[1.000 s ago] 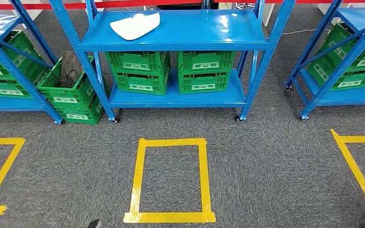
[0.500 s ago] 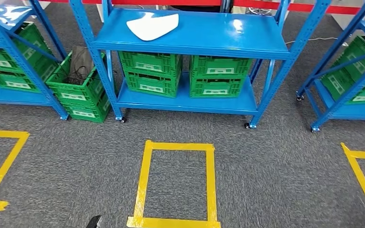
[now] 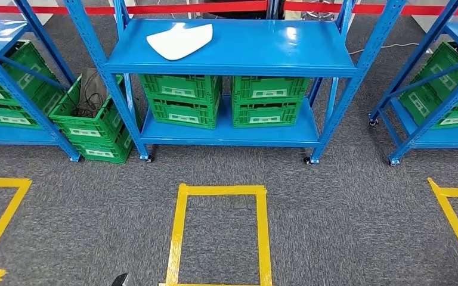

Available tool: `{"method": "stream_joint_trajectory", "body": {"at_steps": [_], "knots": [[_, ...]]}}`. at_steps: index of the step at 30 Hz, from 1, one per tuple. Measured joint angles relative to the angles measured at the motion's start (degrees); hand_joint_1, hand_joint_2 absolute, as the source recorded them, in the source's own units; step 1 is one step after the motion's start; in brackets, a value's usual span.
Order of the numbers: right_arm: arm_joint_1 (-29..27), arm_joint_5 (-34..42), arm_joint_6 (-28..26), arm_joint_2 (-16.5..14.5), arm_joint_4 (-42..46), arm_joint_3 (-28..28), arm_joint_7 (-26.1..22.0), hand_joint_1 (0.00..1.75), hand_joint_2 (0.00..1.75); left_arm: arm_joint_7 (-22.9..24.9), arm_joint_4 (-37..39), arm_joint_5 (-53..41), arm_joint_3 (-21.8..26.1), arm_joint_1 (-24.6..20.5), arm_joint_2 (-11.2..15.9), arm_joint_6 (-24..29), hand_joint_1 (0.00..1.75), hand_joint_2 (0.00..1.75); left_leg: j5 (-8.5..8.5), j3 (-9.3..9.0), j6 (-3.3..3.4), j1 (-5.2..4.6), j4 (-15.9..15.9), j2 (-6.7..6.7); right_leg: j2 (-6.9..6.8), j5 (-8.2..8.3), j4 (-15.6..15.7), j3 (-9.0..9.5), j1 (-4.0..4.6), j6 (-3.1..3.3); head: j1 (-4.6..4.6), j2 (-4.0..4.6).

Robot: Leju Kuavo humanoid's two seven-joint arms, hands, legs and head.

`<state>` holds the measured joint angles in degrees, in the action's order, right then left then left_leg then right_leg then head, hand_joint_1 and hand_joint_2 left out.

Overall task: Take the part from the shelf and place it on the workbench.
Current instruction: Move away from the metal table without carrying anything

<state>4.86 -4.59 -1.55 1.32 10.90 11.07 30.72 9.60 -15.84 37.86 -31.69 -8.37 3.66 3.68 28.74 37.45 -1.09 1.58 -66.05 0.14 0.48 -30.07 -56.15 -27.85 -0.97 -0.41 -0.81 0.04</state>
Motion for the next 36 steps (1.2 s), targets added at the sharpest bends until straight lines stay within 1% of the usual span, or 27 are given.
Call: {"method": "stream_joint_trajectory", "body": {"at_steps": [1, 2, 3, 5, 7, 8, 9, 11, 12, 13, 15, 16, 17, 18, 20, 22, 23, 25, 26, 27, 28, 29, 30, 31, 32, 33, 36], "knots": [[0.0, 0.0, 0.0, 0.0, 0.0, 0.1, 0.0, 0.0, 0.0, 0.0, 0.0, 0.0, 0.0, -0.1, 0.0, -0.1, 0.0, 0.0, -1.35, -1.62, -0.17, 0.08, 3.5, 0.01, 0.02, -0.69, -0.2, 0.22, -0.06, -0.54, -0.34, 0.0], [0.0, 0.0, 0.0, 0.1, 0.0, 0.2, 0.0, 0.0, 0.0, 0.0, 0.0, 0.1, 0.0, -0.1, 0.0, -0.2, 0.0, 0.0, -1.77, -2.89, -0.06, 0.11, 5.7, 0.01, 0.02, -1.22, -0.4, 0.28, -0.03, -1.03, -0.61, 0.0], [0.1, 0.0, 0.0, 0.1, 0.0, 0.2, 0.1, 0.0, 0.0, 0.0, 0.0, 0.1, 0.0, -0.2, 0.0, -0.2, 0.0, 0.0, -1.38, -3.65, 0.22, 0.03, 6.7, 0.04, 0.03, -1.57, -0.4, 0.21, 0.03, -1.45, -0.7, 0.0], [0.3, 0.0, 0.0, 0.1, 0.0, 0.2, 0.1, 0.0, 0.0, 0.0, 0.0, 0.1, 0.1, -0.3, 0.0, -0.2, 0.0, 0.0, -0.75, -4.14, 1.2, -0.12, 6.9, 0.09, 0.03, -1.87, -0.2, 0.61, -0.03, -2.09, -0.53, 0.0], [0.4, 0.0, 0.0, 0.1, 0.0, 0.3, 0.1, 0.0, 0.0, 0.0, 0.0, 0.1, 0.1, -0.3, 0.0, -0.2, 0.0, 0.0, -0.5, -4.61, 1.94, -0.07, 7.2, 0.13, -0.05, -2.8, -1.9, 0.26, -0.19, -2.58, -0.07, 0.0], [0.4, 0.0, 0.0, 0.1, 0.0, 0.3, 0.1, 0.0, 0.0, 0.0, 0.0, 0.1, 0.1, -0.3, 0.0, -0.2, 0.0, 0.0, -0.34, -4.93, 2.3, -0.06, 7.4, 0.12, -0.09, -3.93, -4.5, -1.01, -0.22, -2.74, 0.23, 0.0], [0.4, 0.0, 0.0, 0.1, 0.0, 0.3, 0.1, 0.0, 0.0, 0.0, 0.0, 0.1, 0.1, -0.3, 0.1, -0.2, 0.0, 0.0, -0.12, -5.21, 2.61, -0.18, 7.5, 0.11, -0.14, -5.33, -8.2, -3.07, -0.21, -2.82, 0.63, 0.0], [0.3, 0.0, 0.0, 0.1, 0.0, 0.3, 0.1, 0.0, 0.0, 0.0, 0.0, 0.2, 0.1, -0.3, 0.1, -0.2, 0.0, 0.0, 0.46, -5.74, 3.06, -0.53, 7.5, 0.12, -0.16, -7.39, -16.1, -8.36, -0.15, -2.76, 1.3, 0.0], [0.3, 0.0, -0.1, 0.1, 0.0, 0.3, 0.1, 0.0, 0.0, 0.0, 0.0, 0.2, 0.1, -0.3, 0.1, -0.2, 0.0, 0.0, 0.82, -6.15, 3.18, -0.72, 7.5, 0.19, -0.16, -6.95, -18.0, -10.23, -0.06, -2.59, 1.52, 0.0], [0.2, 0.0, -0.1, 0.1, 0.0, 0.3, 0.1, 0.0, 0.0, 0.0, 0.0, 0.2, 0.1, -0.2, 0.1, -0.2, 0.0, 0.0, 1.22, -6.68, 3.26, -0.88, 7.5, 0.28, -0.15, -5.27, -17.7, -11.09, 0.08, -2.27, 1.73, 0.0], [0.0, 0.0, -0.1, 0.1, 0.0, 0.3, 0.1, 0.0, 0.0, 0.0, 0.1, 0.2, 0.1, -0.2, 0.1, -0.2, 0.0, 0.0, 2.1, -7.76, 3.3, -1.13, 7.6, 0.5, -0.14, 0.38, -11.5, -10.1, 0.64, -1.15, 2.16, 0.0], [0.0, 0.1, -0.1, 0.1, 0.0, 0.3, 0.2, 0.0, 0.0, 0.0, 0.0, 0.1, 0.1, -0.3, 0.0, -0.2, 0.0, 0.0, 2.55, -8.12, 3.2, -1.3, 7.6, 0.54, -0.16, 2.37, -8.2, -8.98, 0.98, -0.46, 2.27, 0.0], [0.1, 0.1, -0.1, 0.2, -0.1, 0.3, 0.2, 0.0, 0.0, 0.0, 0.0, 0.1, 0.1, -0.3, 0.0, -0.2, 0.0, 0.0, 2.91, -8.35, 3.05, -1.34, 7.6, 0.56, -0.19, 3.34, -5.5, -7.86, 1.31, 0.11, 2.39, 0.0], [0.2, 0.2, -0.1, 0.3, -0.1, 0.3, 0.2, 0.0, 0.0, 0.0, 0.0, 0.1, 0.1, -0.4, -0.1, -0.2, 0.0, 0.0, 3.15, -8.29, 2.83, -1.31, 7.8, 0.53, -0.2, 3.44, -4.1, -7.11, 1.58, 0.54, 2.42, 0.0], [0.3, 0.3, -0.2, 0.4, -0.1, 0.3, 0.3, 0.0, 0.0, 0.0, 0.0, 0.1, 0.1, -0.4, -0.1, -0.1, 0.0, 0.0, 3.42, -8.7, 2.25, -1.17, 8.1, 0.4, -0.16, 2.83, -3.0, -6.07, 1.81, 0.92, 2.53, 0.0], [0.3, 0.3, -0.2, 0.3, 0.0, 0.3, 0.3, 0.0, 0.0, -0.1, 0.0, 0.1, 0.1, -0.5, 0.0, -0.1, 0.0, 0.0, 4.15, -9.14, 1.7, -1.14, 7.8, 0.24, -0.16, 2.95, -1.5, -4.79, 1.48, 1.15, 2.48, 0.0], [0.2, 0.3, -0.2, 0.3, 0.0, 0.4, 0.3, 0.0, 0.0, -0.1, 0.0, 0.1, 0.1, -0.5, 0.0, -0.1, 0.0, 0.0, 5.1, -8.58, 1.45, -1.14, 6.1, 0.18, -0.2, 3.02, -0.7, -4.0, 1.23, 1.25, 2.28, 0.0], [0.2, 0.3, -0.2, 0.3, 0.0, 0.4, 0.4, 0.0, 0.0, 0.0, 0.0, 0.1, 0.0, -0.5, 0.1, -0.1, 0.0, 0.0, 7.63, -4.7, 1.03, -0.89, -0.8, 0.09, -0.24, 2.78, 0.0, -2.94, 1.0, 1.42, 1.64, 0.0], [0.2, 0.4, -0.2, 0.3, 0.0, 0.4, 0.4, 0.0, 0.0, 0.0, 0.0, 0.1, 0.0, -0.5, 0.1, 0.0, 0.0, 0.0, 8.44, -2.2, 0.86, -0.75, -4.4, 0.08, -0.17, 2.54, 0.0, -2.67, 0.96, 1.4, 1.37, 0.0], [0.3, 0.4, -0.2, 0.2, 0.0, 0.5, 0.4, 0.0, 0.0, 0.0, 0.0, 0.1, 0.0, -0.4, 0.1, 0.0, 0.0, 0.0, 8.17, -0.28, 0.72, -0.65, -6.5, 0.07, -0.08, 2.2, 0.0, -2.32, 0.93, 1.3, 1.13, 0.0], [0.2, 0.4, -0.2, 0.2, 0.0, 0.5, 0.4, 0.0, 0.0, 0.0, 0.0, 0.1, 0.0, -0.3, 0.2, 0.1, 0.0, 0.0, 6.73, 0.6, 0.62, -0.58, -6.3, 0.06, 0.0, 1.8, 0.0, -1.85, 0.86, 1.13, 0.93, 0.0], [0.2, 0.4, -0.2, 0.2, 0.0, 0.6, 0.4, 0.0, 0.0, 0.0, 0.0, 0.1, 0.0, -0.3, 0.3, 0.1, 0.0, 0.0, 4.14, 0.28, 0.54, -0.53, -3.8, 0.03, 0.05, 1.32, -0.1, -1.24, 0.77, 0.89, 0.72, 0.0], [0.1, 0.4, -0.2, 0.1, 0.0, 0.6, 0.4, 0.0, 0.0, 0.0, 0.1, 0.1, 0.0, -0.3, 0.3, 0.1, 0.0, 0.0, 1.45, -0.84, 0.47, -0.46, 0.0, -0.02, 0.04, 0.77, -0.2, -0.73, 0.68, 0.57, 0.53, 0.0], [0.1, 0.4, -0.2, 0.1, 0.0, 0.6, 0.4, 0.0, 0.0, 0.0, 0.0, 0.1, 0.0, -0.3, 0.4, 0.2, 0.0, 0.0, -0.34, -2.19, 0.44, -0.49, 3.5, -0.06, 0.04, 0.17, -0.3, -0.49, 0.72, 0.19, 0.33, 0.0], [0.2, 0.4, -0.2, 0.1, 0.0, 0.6, 0.4, 0.0, 0.0, 0.0, 0.0, 0.1, 0.0, -0.4, 0.4, 0.2, 0.0, 0.0, -1.26, -3.45, 0.63, -0.53, 6.0, -0.07, 0.06, -0.33, -0.4, -0.4, 0.76, -0.22, 0.18, 0.0], [0.2, 0.4, -0.2, 0.1, 0.0, 0.6, 0.4, 0.0, 0.0, 0.1, 0.0, 0.1, 0.0, -0.4, 0.4, 0.2, 0.0, 0.0, -1.13, -4.16, 0.93, -0.63, 7.0, -0.05, 0.07, -0.7, -0.5, -0.49, 0.82, -0.61, 0.17, 0.0], [0.4, 0.5, -0.2, 0.1, 0.0, 0.6, 0.5, 0.0, 0.0, 0.1, 0.0, 0.1, 0.0, -0.4, 0.4, 0.3, 0.0, 0.0, -0.6, -4.82, 2.09, -0.69, 7.4, 0.09, 0.07, -1.37, -0.7, -0.38, 0.73, -1.53, 0.51, 0.0]]}}
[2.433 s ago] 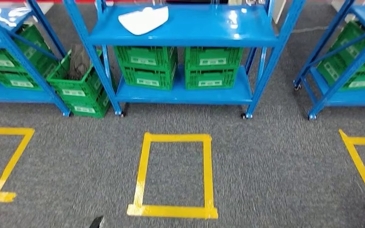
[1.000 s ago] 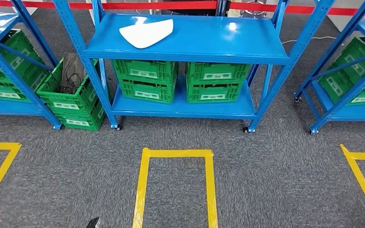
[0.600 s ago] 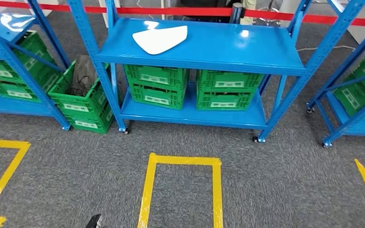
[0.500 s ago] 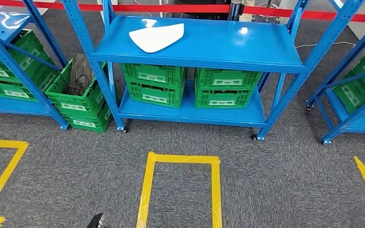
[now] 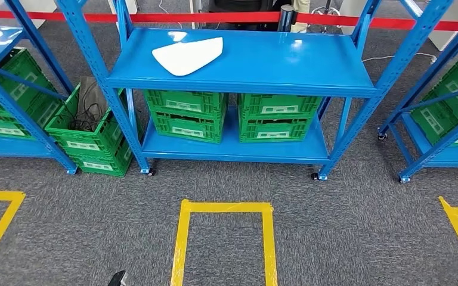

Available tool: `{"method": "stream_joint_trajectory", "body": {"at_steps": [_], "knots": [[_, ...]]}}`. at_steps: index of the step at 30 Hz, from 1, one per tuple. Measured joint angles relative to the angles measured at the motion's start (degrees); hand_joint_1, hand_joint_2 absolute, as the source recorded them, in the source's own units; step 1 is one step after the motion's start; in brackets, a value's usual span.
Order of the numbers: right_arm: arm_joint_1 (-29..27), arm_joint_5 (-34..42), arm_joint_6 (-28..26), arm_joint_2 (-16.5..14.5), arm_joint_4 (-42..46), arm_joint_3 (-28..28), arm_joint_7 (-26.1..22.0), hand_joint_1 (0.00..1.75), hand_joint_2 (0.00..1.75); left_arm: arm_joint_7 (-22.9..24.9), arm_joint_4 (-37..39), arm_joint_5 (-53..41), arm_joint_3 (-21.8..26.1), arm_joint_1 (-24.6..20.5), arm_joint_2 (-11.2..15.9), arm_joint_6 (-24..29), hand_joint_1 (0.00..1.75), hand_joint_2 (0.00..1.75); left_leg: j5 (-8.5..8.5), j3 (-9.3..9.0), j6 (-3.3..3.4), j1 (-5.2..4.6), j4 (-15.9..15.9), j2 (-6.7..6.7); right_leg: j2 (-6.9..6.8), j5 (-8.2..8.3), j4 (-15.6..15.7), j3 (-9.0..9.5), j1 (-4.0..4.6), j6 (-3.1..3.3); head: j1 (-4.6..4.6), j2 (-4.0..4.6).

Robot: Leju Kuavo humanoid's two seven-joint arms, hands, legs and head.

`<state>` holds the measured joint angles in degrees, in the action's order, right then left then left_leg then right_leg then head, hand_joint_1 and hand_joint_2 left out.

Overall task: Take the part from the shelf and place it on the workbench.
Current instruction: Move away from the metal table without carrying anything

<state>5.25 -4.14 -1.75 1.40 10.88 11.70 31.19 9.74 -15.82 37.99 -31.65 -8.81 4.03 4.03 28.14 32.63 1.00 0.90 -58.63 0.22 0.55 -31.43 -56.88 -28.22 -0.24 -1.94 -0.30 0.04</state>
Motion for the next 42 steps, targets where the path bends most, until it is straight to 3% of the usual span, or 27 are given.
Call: {"method": "stream_joint_trajectory", "body": {"at_steps": [2, 4, 5, 6, 7, 8, 9, 11, 14, 17, 19, 21, 22, 23, 25, 27, 30, 32, 33, 35, 36, 37, 38, 39, 40, 42], "knots": [[0.1, 0.0, 0.0, 0.0, 0.0, 0.0, 0.0, 0.0, 0.0, 0.0, 0.0, 0.0, 0.0, 0.0, 0.0, 0.1, 0.0, 0.0, 0.14, -0.29, 0.61, 0.19, 0.2, 0.02, -0.05, -1.95, -3.7, -1.7, -0.12, -0.54, 0.54, 0.0], [0.0, 0.1, 0.0, 0.0, 0.0, 0.0, 0.1, 0.0, 0.0, 0.2, 0.0, -0.1, 0.0, -0.1, 0.0, 0.2, 0.0, 0.0, 0.55, -0.58, 1.06, 0.08, 0.3, -0.02, -0.08, -5.07, -11.8, -6.32, -0.24, -0.87, 1.25, 0.0], [0.0, 0.1, -0.1, 0.0, 0.0, 0.0, 0.1, 0.0, 0.0, 0.3, 0.0, -0.1, 0.0, 0.0, 0.0, 0.2, 0.0, 0.0, 0.8, -0.79, 1.2, -0.02, 0.3, 0.0, -0.08, -5.85, -15.3, -8.69, -0.28, -0.9, 1.45, 0.0], [-0.1, 0.2, -0.1, 0.0, 0.0, 0.0, 0.2, 0.0, 0.0, 0.4, 0.0, -0.1, 0.0, 0.0, 0.0, 0.3, 0.0, 0.0, 1.11, -1.12, 1.27, -0.11, 0.3, 0.05, -0.09, -5.44, -17.1, -10.26, -0.28, -0.82, 1.57, 0.0], [-0.2, 0.2, -0.1, 0.0, 0.0, 0.0, 0.2, 0.0, 0.0, 0.5, 0.0, -0.1, 0.0, 0.0, 0.0, 0.3, 0.0, 0.0, 1.44, -1.56, 1.29, -0.18, 0.3, 0.15, -0.08, -3.78, -16.4, -10.69, -0.25, -0.63, 1.72, 0.0], [-0.2, 0.2, -0.1, 0.0, 0.0, 0.0, 0.2, 0.0, 0.0, 0.6, 0.0, -0.1, 0.0, 0.0, 0.0, 0.4, 0.0, 0.0, 1.79, -2.11, 1.26, -0.25, 0.3, 0.25, -0.08, -1.16, -13.5, -10.06, -0.15, -0.31, 1.91, 0.0], [-0.3, 0.2, -0.2, 0.0, 0.0, 0.0, 0.3, 0.0, 0.0, 0.6, 0.0, -0.1, 0.0, 0.0, 0.0, 0.4, 0.0, 0.0, 2.16, -2.65, 1.21, -0.3, 0.3, 0.33, -0.08, 1.54, -9.6, -8.91, 0.01, 0.13, 2.14, 0.0], [-0.2, 0.2, -0.3, 0.2, 0.0, 0.0, 0.3, 0.0, 0.0, 0.7, -0.1, 0.0, 0.0, -0.1, -0.1, 0.4, 0.0, 0.0, 2.8, -3.23, 0.86, -0.44, 0.4, 0.35, -0.13, 4.25, -3.7, -6.46, 0.45, 1.06, 2.43, 0.0], [0.0, 0.3, -0.4, 0.3, 0.0, 0.0, 0.4, 0.0, 0.0, 0.7, -0.1, 0.1, 0.0, -0.2, -0.1, 0.4, 0.0, 0.0, 3.14, -3.41, 0.1, -0.31, 0.6, 0.28, -0.18, 4.05, -1.9, -5.19, 0.92, 1.71, 2.46, 0.0], [0.0, 0.3, -0.4, 0.3, 0.0, 0.0, 0.6, 0.0, 0.0, 0.8, -0.2, 0.1, 0.0, -0.2, -0.1, 0.3, 0.0, 0.0, 4.21, -3.04, -0.66, -0.18, -0.7, 0.1, -0.25, 4.3, -0.2, -3.83, 0.56, 2.23, 2.24, 0.0], [-0.1, 0.3, -0.4, 0.3, 0.0, 0.0, 0.6, 0.0, 0.0, 0.8, -0.2, 0.1, 0.0, -0.2, 0.0, 0.3, 0.0, 0.0, 6.47, 0.14, -1.03, -0.08, -6.6, -0.01, -0.33, 4.25, 0.6, -2.91, 0.33, 2.54, 1.68, 0.0], [0.0, 0.3, -0.4, 0.3, 0.0, 0.0, 0.6, 0.0, 0.0, 0.8, -0.2, 0.3, 0.0, -0.1, 0.0, 0.4, 0.0, 0.0, 8.1, 4.68, -1.29, 0.07, -13.6, -0.01, -0.25, 3.9, 0.6, -2.59, 0.3, 2.67, 1.11, 0.0], [0.0, 0.3, -0.4, 0.3, 0.0, 0.0, 0.6, 0.0, 0.0, 0.8, -0.2, 0.4, 0.0, 0.0, 0.0, 0.5, 0.0, 0.0, 7.59, 6.1, -1.37, 0.1, -15.0, -0.02, -0.18, 3.66, 0.6, -2.36, 0.27, 2.62, 0.84, 0.0], [0.0, 0.3, -0.4, 0.3, 0.0, 0.0, 0.6, 0.0, 0.0, 0.8, -0.2, 0.5, 0.0, 0.0, 0.0, 0.5, 0.0, 0.0, 6.01, 6.42, -1.42, 0.12, -14.2, -0.03, -0.11, 3.39, 0.6, -2.01, 0.22, 2.5, 0.6, 0.0], [-0.1, 0.3, -0.4, 0.3, 0.0, 0.0, 0.6, 0.0, 0.0, 0.8, -0.2, 0.7, 0.0, 0.1, 0.0, 0.6, 0.0, 0.0, 1.29, 4.16, -1.46, 0.18, -7.3, -0.1, -0.07, 2.65, 0.4, -1.29, 0.09, 2.01, 0.21, 0.0], [-0.1, 0.3, -0.4, 0.3, 0.0, 0.0, 0.6, 0.0, 0.0, 0.8, -0.2, 0.8, 0.0, -0.1, 0.0, 0.6, 0.0, 0.0, -0.72, 1.21, -1.22, 0.12, -1.2, -0.13, -0.03, 1.8, 0.1, -1.29, 0.21, 1.29, -0.07, 0.0], [0.0, 0.3, -0.6, 0.4, 0.0, 0.0, 0.7, 0.0, 0.0, 0.8, -0.2, 1.0, 0.0, -0.1, 0.0, 0.6, 0.0, 0.0, -0.18, -0.05, -0.26, -0.02, 0.1, -0.02, 0.02, 1.25, 0.1, -1.4, 0.28, 0.34, 0.16, 0.0], [0.1, 0.3, -0.7, 0.4, 0.0, 0.1, 0.7, 0.0, 0.0, 0.8, -0.2, 1.1, 0.0, -0.1, 0.0, 0.6, 0.0, 0.0, -0.19, -0.25, 0.32, 0.15, 0.3, 0.03, -0.03, 0.21, -1.6, -1.85, 0.14, -0.24, 0.56, 0.0], [0.1, 0.3, -0.7, 0.4, 0.0, 0.1, 0.7, 0.0, 0.0, 0.8, -0.2, 1.1, 0.0, -0.1, 0.0, 0.6, 0.0, 0.0, -0.14, -0.37, 0.59, 0.24, 0.4, 0.03, -0.05, -1.04, -3.9, -2.91, 0.05, -0.51, 0.86, 0.0], [0.1, 0.3, -0.8, 0.4, 0.0, 0.1, 0.7, 0.0, 0.0, 0.8, -0.2, 1.1, 0.0, -0.1, 0.0, 0.6, 0.0, 0.0, 0.14, -0.48, 1.0, 0.11, 0.4, -0.01, -0.08, -4.4, -11.6, -7.13, -0.12, -0.9, 1.5, 0.0], [0.0, 0.3, -0.8, 0.4, 0.0, 0.1, 0.7, 0.0, 0.0, 0.8, -0.2, 1.1, 0.0, -0.1, 0.0, 0.6, 0.0, 0.0, 0.31, -0.58, 1.11, 0.03, 0.4, 0.0, -0.09, -5.45, -15.2, -9.31, -0.17, -0.98, 1.68, 0.0], [0.0, 0.3, -0.8, 0.5, 0.0, 0.1, 0.7, 0.0, 0.0, 0.8, -0.2, 1.1, 0.0, 0.0, 0.0, 0.6, 0.0, 0.0, 0.5, -0.76, 1.17, -0.04, 0.4, 0.03, -0.09, -5.49, -17.3, -10.84, -0.18, -0.96, 1.8, 0.0], [-0.1, 0.3, -0.8, 0.5, 0.0, 0.1, 0.7, 0.0, 0.0, 0.8, -0.2, 1.1, 0.0, 0.0, 0.0, 0.6, 0.0, 0.0, 0.72, -1.04, 1.18, -0.09, 0.4, 0.11, -0.09, -4.3, -17.0, -11.28, -0.16, -0.85, 1.95, 0.0], [-0.2, 0.3, -0.8, 0.5, 0.0, 0.1, 0.7, 0.0, 0.0, 0.8, -0.2, 1.1, 0.0, 0.0, 0.0, 0.6, 0.0, 0.0, 0.98, -1.44, 1.14, -0.13, 0.4, 0.19, -0.09, -1.97, -14.3, -10.53, -0.11, -0.58, 2.13, 0.0], [-0.2, 0.3, -0.8, 0.5, 0.0, 0.1, 0.7, 0.0, 0.0, 0.8, -0.2, 1.1, 0.0, 0.0, 0.0, 0.6, 0.0, 0.0, 1.26, -1.77, 1.09, -0.14, 0.4, 0.27, -0.09, 0.74, -10.2, -9.09, 0.03, -0.15, 2.34, 0.0], [-0.1, 0.3, -0.8, 0.6, 0.0, 0.1, 0.7, 0.0, 0.0, 0.8, -0.2, 1.1, 0.0, 0.0, 0.0, 0.6, 0.0, 0.0, 1.83, -2.18, 0.71, -0.23, 0.5, 0.33, -0.19, 3.94, -3.3, -6.19, 0.46, 0.76, 2.62, 0.0]]}}
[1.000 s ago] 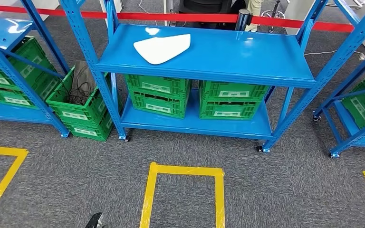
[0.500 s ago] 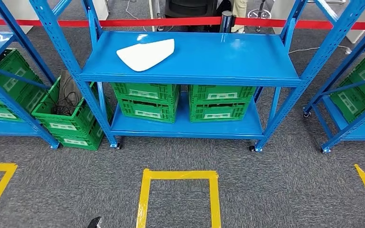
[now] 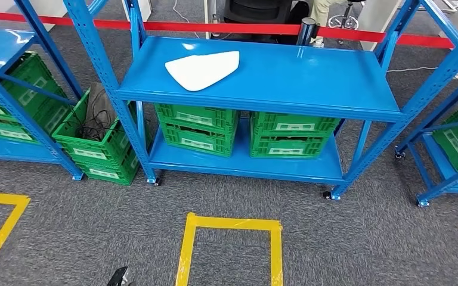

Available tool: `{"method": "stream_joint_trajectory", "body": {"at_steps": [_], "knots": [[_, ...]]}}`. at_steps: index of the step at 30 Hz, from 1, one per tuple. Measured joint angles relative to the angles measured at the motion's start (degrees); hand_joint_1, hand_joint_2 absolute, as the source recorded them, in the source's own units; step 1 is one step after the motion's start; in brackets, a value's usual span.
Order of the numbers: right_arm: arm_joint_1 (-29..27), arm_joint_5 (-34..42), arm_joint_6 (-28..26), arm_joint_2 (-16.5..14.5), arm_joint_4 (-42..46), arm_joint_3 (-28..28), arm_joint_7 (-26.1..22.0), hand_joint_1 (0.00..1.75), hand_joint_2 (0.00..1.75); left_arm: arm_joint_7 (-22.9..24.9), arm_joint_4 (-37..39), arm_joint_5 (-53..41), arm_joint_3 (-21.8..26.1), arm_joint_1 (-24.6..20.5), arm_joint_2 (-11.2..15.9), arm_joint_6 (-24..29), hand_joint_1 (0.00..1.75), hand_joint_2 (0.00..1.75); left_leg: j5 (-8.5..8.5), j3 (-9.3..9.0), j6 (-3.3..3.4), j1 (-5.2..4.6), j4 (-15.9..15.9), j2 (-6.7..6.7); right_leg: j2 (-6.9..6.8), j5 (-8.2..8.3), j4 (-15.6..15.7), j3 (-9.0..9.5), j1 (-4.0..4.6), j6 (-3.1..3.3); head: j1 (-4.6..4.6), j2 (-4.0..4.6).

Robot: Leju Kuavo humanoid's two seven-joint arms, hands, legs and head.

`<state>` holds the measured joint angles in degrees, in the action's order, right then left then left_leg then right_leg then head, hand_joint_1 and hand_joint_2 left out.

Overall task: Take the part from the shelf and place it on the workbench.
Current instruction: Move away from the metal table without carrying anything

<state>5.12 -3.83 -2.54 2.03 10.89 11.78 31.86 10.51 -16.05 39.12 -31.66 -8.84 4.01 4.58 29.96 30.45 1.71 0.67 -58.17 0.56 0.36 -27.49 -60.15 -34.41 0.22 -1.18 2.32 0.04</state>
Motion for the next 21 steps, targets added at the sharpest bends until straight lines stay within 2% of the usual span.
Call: {"method": "stream_joint_trajectory", "body": {"at_steps": [1, 3, 5, 6, 7, 9, 10, 11, 12, 13, 14, 15, 16, 19, 21], "knots": [[0.1, 0.0, 0.0, 0.1, 0.0, 0.0, 0.0, 0.0, 0.0, 0.0, 0.0, 0.0, 0.0, 0.0, 0.0, 0.0, 0.0, 0.0, 0.17, -0.06, -0.27, 0.03, 0.0, -0.01, -0.04, 0.33, 1.4, 0.73, 0.24, 0.33, 0.04, 0.0], [0.2, 0.0, 0.0, 0.2, 0.0, 0.0, 0.0, 0.0, 0.0, 0.0, 0.0, 0.0, 0.0, -0.1, 0.0, -0.1, 0.0, 0.0, 0.28, -0.43, -0.94, 0.16, 0.3, -0.02, -0.08, 0.21, 2.0, 1.34, 0.5, 0.8, 0.03, 0.0], [0.1, 0.0, 0.0, 0.2, 0.0, 0.0, 0.0, 0.0, 0.0, 0.0, 0.0, 0.0, 0.0, -0.1, 0.0, -0.1, 0.0, 0.0, 0.82, -0.44, -1.48, 0.2, -0.2, -0.1, -0.14, 0.49, 3.3, 2.43, 0.28, 1.34, -0.05, 0.0], [0.1, 0.0, 0.0, 0.2, 0.0, 0.0, 0.0, 0.0, 0.0, -0.1, -0.1, 0.0, 0.0, -0.1, 0.0, -0.1, 0.0, 0.0, 1.64, 0.27, -1.68, 0.18, -1.8, -0.17, -0.19, 0.59, 4.0, 3.09, 0.1, 1.59, -0.26, 0.0], [0.1, 0.0, -0.1, 0.2, 0.0, 0.0, 0.0, 0.0, 0.0, -0.1, -0.1, 0.0, 0.0, -0.2, 0.0, -0.1, 0.0, 0.0, 2.83, 1.76, -1.83, 0.23, -4.6, -0.23, -0.24, 0.57, 4.4, 3.59, -0.01, 1.8, -0.57, 0.0], [0.2, 0.0, -0.1, 0.1, 0.0, 0.0, 0.0, 0.0, 0.0, -0.1, 0.0, 0.0, 0.0, -0.1, 0.1, -0.1, 0.0, 0.0, 5.14, 6.1, -2.13, 0.35, -11.8, -0.3, -0.18, 0.19, 4.4, 3.91, 0.01, 2.08, -1.2, 0.0], [0.2, 0.0, -0.1, 0.1, 0.0, 0.0, -0.1, 0.0, 0.0, -0.1, 0.0, 0.0, 0.0, -0.1, 0.1, -0.1, 0.0, 0.0, 5.34, 7.82, -2.23, 0.38, -14.2, -0.31, -0.1, -0.07, 4.3, 4.02, 0.01, 2.11, -1.44, 0.0], [0.1, 0.0, -0.1, 0.1, 0.0, 0.0, -0.1, 0.0, 0.0, -0.1, 0.0, 0.0, 0.0, 0.0, 0.2, -0.1, 0.0, 0.0, 4.46, 8.56, -2.31, 0.4, -14.5, -0.32, -0.03, -0.37, 4.2, 4.24, 0.01, 2.03, -1.68, 0.0], [0.1, 0.1, -0.1, 0.1, 0.0, 0.0, -0.1, 0.0, 0.0, -0.1, 0.0, 0.0, 0.0, 0.0, 0.2, -0.1, 0.0, 0.0, 2.58, 8.13, -2.35, 0.44, -12.7, -0.35, 0.02, -0.7, 4.0, 4.55, -0.02, 1.9, -1.91, 0.0], [0.0, 0.1, -0.1, 0.0, 0.0, 0.1, -0.1, 0.0, 0.0, -0.1, 0.0, 0.1, 0.0, 0.0, 0.3, -0.1, 0.0, 0.0, 0.18, 6.72, -2.35, 0.48, -9.1, -0.38, 0.03, -1.08, 3.9, 4.92, -0.06, 1.72, -2.11, 0.0], [0.0, 0.1, -0.2, 0.0, 0.0, 0.1, -0.1, 0.0, 0.0, -0.1, 0.0, 0.1, 0.0, 0.0, 0.3, -0.1, 0.0, 0.0, -1.42, 5.1, -2.33, 0.46, -5.5, -0.42, 0.03, -1.49, 3.7, 4.99, -0.02, 1.44, -2.26, 0.0], [0.0, 0.1, -0.2, 0.0, 0.0, 0.1, -0.1, 0.0, 0.0, -0.1, 0.0, 0.1, 0.0, -0.1, 0.3, -0.1, 0.0, 0.0, -2.28, 3.49, -2.19, 0.41, -2.6, -0.41, 0.05, -1.94, 3.4, 5.01, 0.03, 1.09, -2.36, 0.0], [0.0, 0.2, -0.2, -0.1, 0.0, 0.2, 0.0, 0.0, 0.0, -0.1, 0.0, 0.1, 0.0, -0.2, 0.3, -0.1, 0.0, 0.0, -2.41, 2.45, -1.99, 0.3, -0.9, -0.39, 0.05, -2.24, 3.3, 4.88, 0.05, 0.72, -2.35, 0.0], [0.2, 0.2, -0.3, -0.1, 0.0, 0.4, 0.0, 0.0, 0.0, -0.2, 0.0, 0.1, 0.0, -0.2, 0.3, -0.1, 0.0, 0.0, -1.88, 1.57, -1.15, 0.19, -0.2, -0.29, 0.03, -2.69, 3.1, 4.84, -0.01, -0.18, -2.17, 0.0], [0.3, 0.2, -0.3, -0.1, 0.0, 0.4, 0.0, 0.0, 0.0, -0.3, -0.1, 0.2, 0.0, -0.2, 0.3, -0.1, 0.0, 0.0, -1.87, 1.27, -0.62, 0.47, 0.2, -0.27, 0.0, -4.09, 0.8, 3.94, -0.1, -0.8, -1.82, 0.0]]}}
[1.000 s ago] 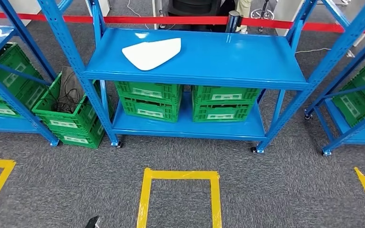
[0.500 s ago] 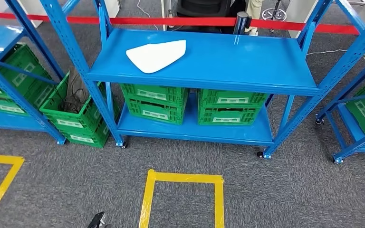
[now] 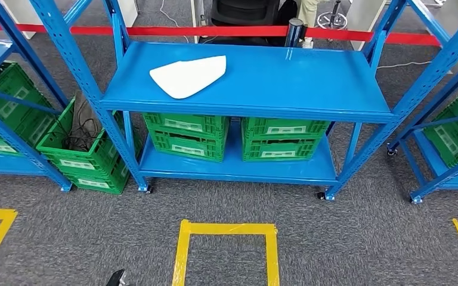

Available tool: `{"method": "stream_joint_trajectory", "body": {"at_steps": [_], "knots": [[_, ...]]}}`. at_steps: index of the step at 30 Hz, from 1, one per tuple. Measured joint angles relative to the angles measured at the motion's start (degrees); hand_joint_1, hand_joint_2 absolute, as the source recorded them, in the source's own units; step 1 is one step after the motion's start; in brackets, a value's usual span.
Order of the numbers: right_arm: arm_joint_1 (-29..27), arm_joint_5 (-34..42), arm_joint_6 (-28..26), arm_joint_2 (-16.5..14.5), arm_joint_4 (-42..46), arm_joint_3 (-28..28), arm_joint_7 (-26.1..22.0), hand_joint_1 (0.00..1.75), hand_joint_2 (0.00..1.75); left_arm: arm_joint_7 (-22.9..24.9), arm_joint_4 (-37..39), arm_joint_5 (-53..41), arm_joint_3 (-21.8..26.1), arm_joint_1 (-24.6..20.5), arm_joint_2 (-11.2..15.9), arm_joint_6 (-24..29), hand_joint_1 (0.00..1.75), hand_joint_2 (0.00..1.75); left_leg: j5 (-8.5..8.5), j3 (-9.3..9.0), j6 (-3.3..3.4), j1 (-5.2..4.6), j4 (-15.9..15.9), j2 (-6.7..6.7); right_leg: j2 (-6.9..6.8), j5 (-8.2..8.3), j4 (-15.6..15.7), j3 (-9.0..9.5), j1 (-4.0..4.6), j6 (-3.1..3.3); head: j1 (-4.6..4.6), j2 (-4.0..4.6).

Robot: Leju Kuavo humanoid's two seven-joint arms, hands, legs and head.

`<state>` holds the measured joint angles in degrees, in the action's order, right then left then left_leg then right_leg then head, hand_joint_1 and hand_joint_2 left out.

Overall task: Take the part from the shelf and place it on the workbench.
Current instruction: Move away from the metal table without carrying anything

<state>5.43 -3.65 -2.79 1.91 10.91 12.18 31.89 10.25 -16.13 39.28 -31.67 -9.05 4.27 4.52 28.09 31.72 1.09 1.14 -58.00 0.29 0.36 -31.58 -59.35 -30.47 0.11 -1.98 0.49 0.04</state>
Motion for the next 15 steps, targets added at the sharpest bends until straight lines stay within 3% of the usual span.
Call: {"method": "stream_joint_trajectory", "body": {"at_steps": [3, 4, 5, 6, 8, 9, 11, 15], "knots": [[-0.1, 0.0, 0.0, 0.0, 0.0, 0.0, 0.0, 0.0, 0.0, 0.0, 0.0, 0.0, 0.0, 0.0, 0.0, 0.0, 0.0, 0.0, 0.37, -0.27, 0.64, 0.01, 0.2, -0.06, -0.04, -4.37, -10.7, -5.96, -0.41, -0.74, 0.97, 0.0], [-0.1, 0.0, 0.0, 0.0, 0.0, 0.0, 0.0, 0.0, 0.0, 0.0, 0.0, 0.0, 0.0, 0.0, 0.0, 0.0, 0.0, 0.0, 0.54, -0.4, 0.72, -0.04, 0.2, -0.05, -0.04, -4.92, -13.7, -7.9, -0.55, -0.85, 1.11, 0.0], [-0.2, 0.0, 0.0, 0.0, 0.0, 0.0, 0.0, 0.0, 0.0, 0.0, 0.0, 0.0, 0.0, 0.0, 0.0, 0.0, 0.0, 0.0, 0.75, -0.62, 0.74, -0.07, 0.2, 0.0, -0.04, -4.32, -14.7, -8.95, -0.64, -0.9, 1.22, 0.0], [-0.3, 0.0, 0.0, 0.0, 0.0, 0.1, 0.0, 0.0, 0.0, 0.0, 0.0, 0.0, 0.0, 0.1, 0.0, 0.0, 0.0, 0.0, 0.99, -0.97, 0.69, -0.07, 0.2, 0.07, -0.04, -2.52, -13.4, -8.9, -0.71, -0.87, 1.37, 0.0], [-0.4, 0.0, 0.0, 0.0, 0.0, 0.1, 0.0, 0.0, 0.0, 0.0, 0.0, 0.0, 0.0, 0.1, 0.0, -0.1, 0.0, 0.0, 1.57, -1.56, 0.43, -0.07, 0.2, 0.21, -0.04, 2.4, -6.0, -6.36, -0.75, -0.54, 1.82, 0.0], [-0.4, 0.0, 0.0, 0.0, 0.0, 0.2, 0.0, 0.0, 0.0, -0.1, 0.0, 0.1, 0.0, 0.0, 0.0, -0.1, 0.0, 0.0, 1.92, -1.68, 0.16, -0.15, 0.2, 0.23, -0.05, 3.92, -2.5, -4.76, -0.64, -0.27, 2.04, 0.0], [-0.3, 0.0, 0.0, 0.0, 0.0, 0.3, 0.0, 0.0, 0.0, -0.1, 0.0, 0.2, 0.0, 0.0, 0.1, -0.1, 0.0, 0.0, 2.35, -1.52, -0.42, -0.24, 0.2, 0.22, 0.0, 4.42, 0.7, -3.07, -0.36, 0.28, 2.14, 0.0], [-0.3, 0.0, 0.0, 0.0, 0.0, 0.5, 0.0, 0.0, 0.0, -0.2, 0.0, 0.3, 0.0, 0.0, 0.5, -0.1, 0.0, 0.0, 3.47, -1.89, -1.51, -0.11, -0.8, 0.1, -0.01, 4.4, 2.0, -1.67, -0.39, 1.63, 1.57, 0.0]]}}
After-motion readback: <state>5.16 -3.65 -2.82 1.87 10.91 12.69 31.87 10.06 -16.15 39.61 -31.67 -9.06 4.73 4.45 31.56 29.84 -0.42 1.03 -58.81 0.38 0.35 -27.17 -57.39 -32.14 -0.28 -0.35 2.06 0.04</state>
